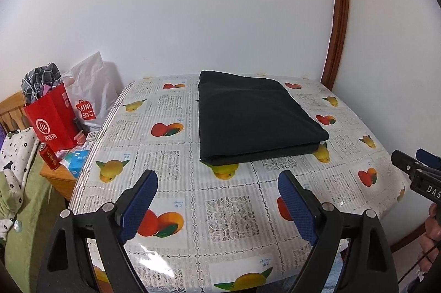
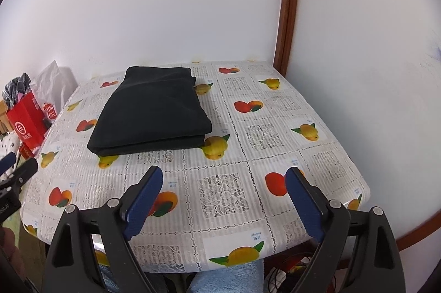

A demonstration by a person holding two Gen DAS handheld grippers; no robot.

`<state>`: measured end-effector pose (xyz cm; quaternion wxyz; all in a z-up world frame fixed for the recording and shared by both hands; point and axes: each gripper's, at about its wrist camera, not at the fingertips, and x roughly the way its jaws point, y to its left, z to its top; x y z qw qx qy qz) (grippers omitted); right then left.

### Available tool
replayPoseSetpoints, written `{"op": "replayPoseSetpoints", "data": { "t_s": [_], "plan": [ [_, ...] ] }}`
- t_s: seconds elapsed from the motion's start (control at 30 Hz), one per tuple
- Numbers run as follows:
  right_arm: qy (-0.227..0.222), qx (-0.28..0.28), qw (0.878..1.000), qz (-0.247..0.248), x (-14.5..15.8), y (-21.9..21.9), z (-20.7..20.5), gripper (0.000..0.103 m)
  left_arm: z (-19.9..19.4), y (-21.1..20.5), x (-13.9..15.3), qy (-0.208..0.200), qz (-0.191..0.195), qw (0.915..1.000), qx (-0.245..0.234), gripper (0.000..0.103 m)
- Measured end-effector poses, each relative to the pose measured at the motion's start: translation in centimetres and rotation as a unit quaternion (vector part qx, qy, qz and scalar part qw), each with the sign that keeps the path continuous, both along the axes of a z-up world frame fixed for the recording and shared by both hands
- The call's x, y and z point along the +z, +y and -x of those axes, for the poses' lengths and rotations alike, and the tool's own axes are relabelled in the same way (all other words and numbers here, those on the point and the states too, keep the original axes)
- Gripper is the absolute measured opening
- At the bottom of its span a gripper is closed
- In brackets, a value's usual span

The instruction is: Fold small clothes

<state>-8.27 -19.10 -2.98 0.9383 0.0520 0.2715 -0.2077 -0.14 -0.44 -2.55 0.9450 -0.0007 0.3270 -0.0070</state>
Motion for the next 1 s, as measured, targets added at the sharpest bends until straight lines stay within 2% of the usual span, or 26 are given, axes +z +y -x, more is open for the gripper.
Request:
{"op": "replayPoseSetpoints", "data": {
  "t_s": [1.0],
  "plan": [
    [0.01,-0.007,1.0,0.02,-0.7,1.6,-0.2,0.09,-0.1,0.6,-0.8,0.008,0.015,0.9998,0.007,0.089]
  ]
}}
